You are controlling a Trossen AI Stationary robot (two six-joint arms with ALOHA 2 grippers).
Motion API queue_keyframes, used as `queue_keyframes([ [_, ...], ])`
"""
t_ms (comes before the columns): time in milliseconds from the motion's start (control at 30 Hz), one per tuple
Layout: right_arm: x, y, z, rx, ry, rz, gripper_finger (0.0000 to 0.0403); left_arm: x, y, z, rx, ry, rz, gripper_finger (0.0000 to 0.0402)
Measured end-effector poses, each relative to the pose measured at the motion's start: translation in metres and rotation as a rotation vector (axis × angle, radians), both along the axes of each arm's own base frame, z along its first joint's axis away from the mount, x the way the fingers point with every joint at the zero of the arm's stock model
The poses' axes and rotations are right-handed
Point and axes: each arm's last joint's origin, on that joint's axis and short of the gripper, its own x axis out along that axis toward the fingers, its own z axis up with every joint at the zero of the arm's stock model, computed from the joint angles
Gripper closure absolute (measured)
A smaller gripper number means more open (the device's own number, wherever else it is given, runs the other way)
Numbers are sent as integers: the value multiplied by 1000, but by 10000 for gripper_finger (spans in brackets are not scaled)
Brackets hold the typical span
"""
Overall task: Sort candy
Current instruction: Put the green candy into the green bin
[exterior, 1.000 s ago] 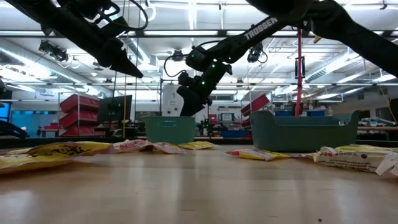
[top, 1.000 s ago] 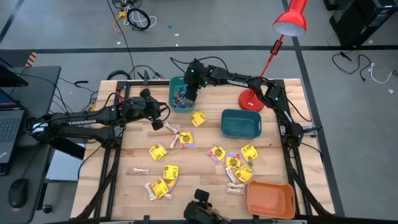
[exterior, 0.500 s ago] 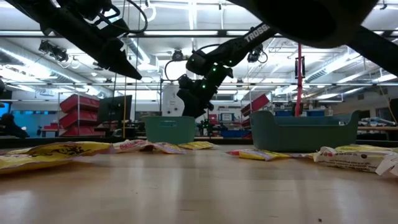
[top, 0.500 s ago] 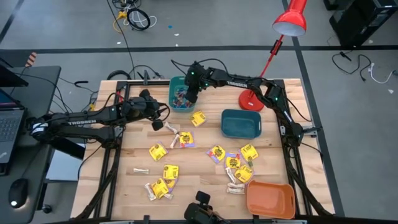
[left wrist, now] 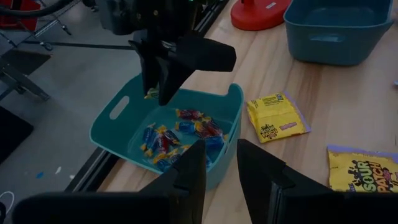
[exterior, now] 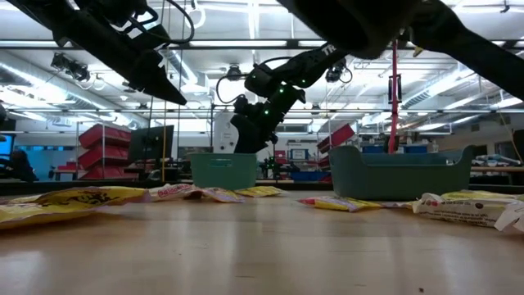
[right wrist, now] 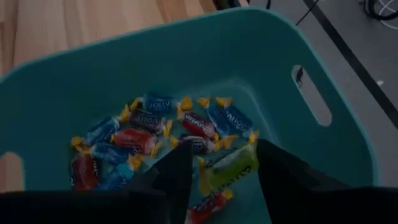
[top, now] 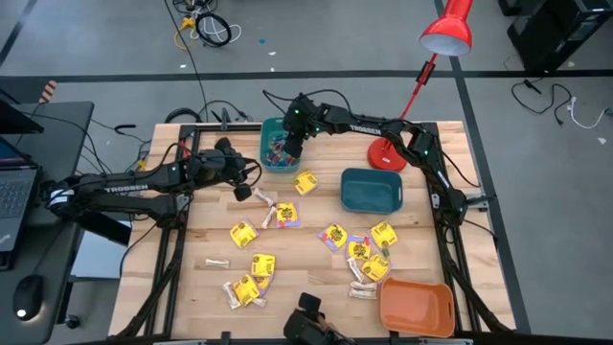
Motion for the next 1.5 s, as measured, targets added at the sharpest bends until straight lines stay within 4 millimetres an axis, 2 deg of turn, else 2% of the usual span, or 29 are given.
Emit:
queue_keyframes([
  [200,3,-1,4,-44,-37,20,200,0,0,0,0,0,0,308],
  [467,3,3,19,-46,-68,75,185,0,0,0,-1,0,0,308],
  [533,-1,9,35,-16,-90,125,185,0,0,0,-1,-1,1,308],
  [700,-20,41,98,-37,-117,252,195,0,0,1,-3,-10,3,308],
  [800,-33,66,121,-54,-67,329,201,1,0,1,2,-15,1,308],
  [900,-47,95,134,-16,36,407,207,1,0,1,2,-14,1,308],
  [1033,-66,127,128,101,225,469,214,1,0,1,2,-13,1,308],
  [1233,-101,168,95,291,464,431,226,1,0,1,4,-10,-1,308],
  [1367,-133,197,77,377,520,341,231,1,0,2,9,-15,-2,308],
  [1500,-164,226,75,440,502,238,233,1,0,2,9,-15,-3,308],
])
